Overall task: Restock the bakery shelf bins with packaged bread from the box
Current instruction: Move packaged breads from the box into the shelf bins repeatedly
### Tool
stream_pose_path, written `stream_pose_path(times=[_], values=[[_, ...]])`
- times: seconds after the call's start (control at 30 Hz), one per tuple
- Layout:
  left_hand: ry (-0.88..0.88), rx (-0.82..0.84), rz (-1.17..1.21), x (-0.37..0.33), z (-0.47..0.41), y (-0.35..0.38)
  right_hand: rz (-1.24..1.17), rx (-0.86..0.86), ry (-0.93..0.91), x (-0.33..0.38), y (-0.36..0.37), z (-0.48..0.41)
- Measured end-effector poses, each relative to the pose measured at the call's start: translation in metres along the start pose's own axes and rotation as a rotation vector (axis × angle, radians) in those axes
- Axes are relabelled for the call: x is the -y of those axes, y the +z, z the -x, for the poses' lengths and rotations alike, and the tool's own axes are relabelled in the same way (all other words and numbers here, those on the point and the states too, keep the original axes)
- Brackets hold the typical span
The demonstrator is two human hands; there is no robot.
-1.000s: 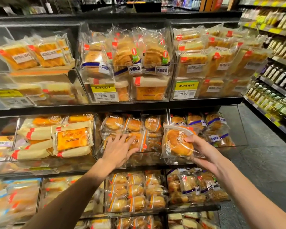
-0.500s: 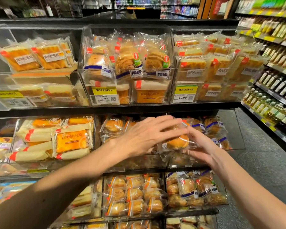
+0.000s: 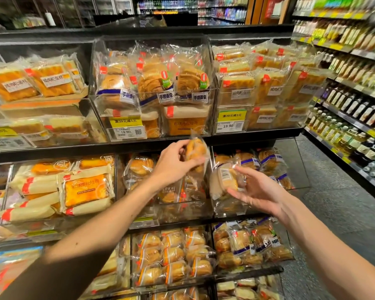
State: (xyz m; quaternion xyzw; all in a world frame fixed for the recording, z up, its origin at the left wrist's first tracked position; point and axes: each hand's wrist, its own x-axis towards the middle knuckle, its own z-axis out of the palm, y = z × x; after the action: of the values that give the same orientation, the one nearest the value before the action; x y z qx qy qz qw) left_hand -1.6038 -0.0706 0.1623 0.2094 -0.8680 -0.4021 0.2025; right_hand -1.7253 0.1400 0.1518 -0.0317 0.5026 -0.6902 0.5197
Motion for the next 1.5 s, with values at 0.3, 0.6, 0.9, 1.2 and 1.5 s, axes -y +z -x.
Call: stream_pose_path(times=[0.3,0.6,0.9,1.2,1.5], values=[[-0.071,0.045,-0.177,0.062,-0.005,0.065,-0.036,0.014,-0.026,-0.005,-0.016,0.009],[0.198,0.314,-0.877,0.077,-0.011,0.075,0.0,0.049,-0.012,-0.009,-0.014,0.007],[0.163,0.401,-0.944,0.072,-0.011,0.079,-0.012,-0.002,0.007,-0.013,-0.018,0.002],[0.106,0.196,-0.541,0.094,-0.011,0.021,0.037,-0.006,-0.004,-0.013,-0.009,-0.004],[0.15,0.304,-0.719,0.105,0.018,-0.001,0.143,-0.085,0.016,-0.018,0.005,-0.012]])
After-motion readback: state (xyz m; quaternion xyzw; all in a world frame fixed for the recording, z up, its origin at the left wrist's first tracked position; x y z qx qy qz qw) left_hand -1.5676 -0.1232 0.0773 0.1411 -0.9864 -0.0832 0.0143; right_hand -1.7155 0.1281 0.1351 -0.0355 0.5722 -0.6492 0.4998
